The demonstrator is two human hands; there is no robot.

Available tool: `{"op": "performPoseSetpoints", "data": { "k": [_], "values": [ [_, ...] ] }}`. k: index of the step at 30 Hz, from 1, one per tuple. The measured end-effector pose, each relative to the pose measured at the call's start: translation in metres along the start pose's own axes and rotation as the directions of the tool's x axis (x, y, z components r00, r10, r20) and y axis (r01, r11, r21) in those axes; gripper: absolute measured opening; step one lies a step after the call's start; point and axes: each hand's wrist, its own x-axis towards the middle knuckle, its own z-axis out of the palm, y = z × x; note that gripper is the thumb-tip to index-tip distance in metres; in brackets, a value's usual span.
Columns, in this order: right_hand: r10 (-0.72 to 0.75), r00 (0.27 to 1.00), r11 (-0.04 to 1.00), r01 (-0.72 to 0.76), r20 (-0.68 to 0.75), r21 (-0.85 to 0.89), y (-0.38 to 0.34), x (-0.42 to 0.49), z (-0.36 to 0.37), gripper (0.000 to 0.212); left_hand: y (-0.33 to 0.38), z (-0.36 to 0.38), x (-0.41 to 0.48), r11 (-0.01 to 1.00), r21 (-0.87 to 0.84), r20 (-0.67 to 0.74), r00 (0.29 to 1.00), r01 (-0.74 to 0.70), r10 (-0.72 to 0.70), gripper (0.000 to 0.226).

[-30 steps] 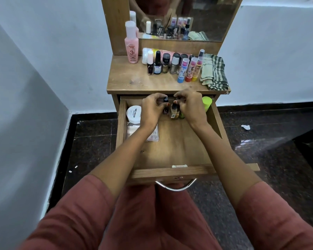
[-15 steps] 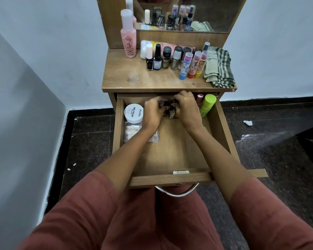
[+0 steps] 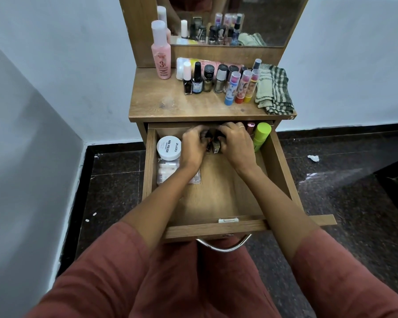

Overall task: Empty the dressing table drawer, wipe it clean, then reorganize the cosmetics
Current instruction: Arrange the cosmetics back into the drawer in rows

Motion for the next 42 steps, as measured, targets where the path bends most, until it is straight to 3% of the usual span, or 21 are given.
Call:
{"op": "performPoseSetpoints", "data": {
  "k": [7, 15, 19, 23, 27, 32, 42],
  "values": [
    [0.015, 0.998, 0.997, -0.009, -0.068, 0.076, -0.003, -0.001, -0.017, 0.02, 0.01, -0.007, -0.002, 0.998, -0.021, -0.039, 0.998, -0.051, 0.05, 0.028],
    [0.106, 0.961, 0.954, -0.026, -0.256, 0.299, 0.006, 0.028, -0.057, 0.016, 0.058, -0.013, 0.015, 0.96, -0.083, -0.141, 0.957, -0.266, 0.253, 0.017],
    [0.084, 0.945, 0.971, -0.007, -0.317, 0.237, 0.009, 0.051, -0.072, 0.024, 0.081, -0.009, 0.031, 0.948, -0.081, -0.154, 0.943, -0.309, 0.294, 0.027],
    [0.042, 0.956, 0.99, 0.001, -0.292, 0.144, 0.015, 0.066, -0.076, 0.032, 0.093, -0.006, 0.046, 0.951, -0.023, -0.132, 0.944, -0.309, 0.304, 0.035],
    [-0.029, 0.967, 0.999, 0.033, -0.253, 0.011, 0.023, 0.075, -0.079, 0.034, 0.094, -0.002, 0.055, 0.956, 0.004, -0.112, 0.95, -0.293, 0.292, 0.031],
    [-0.023, 0.975, 1.0, 0.019, -0.221, -0.019, 0.023, 0.078, -0.082, 0.029, 0.091, -0.001, 0.058, 0.965, -0.044, -0.08, 0.964, -0.257, 0.253, 0.022],
    [0.009, 0.97, 0.979, 0.041, -0.244, 0.201, 0.02, 0.056, -0.089, 0.023, 0.09, -0.012, 0.036, 0.952, -0.108, -0.064, 0.958, -0.286, 0.28, 0.022]
  ]
}}
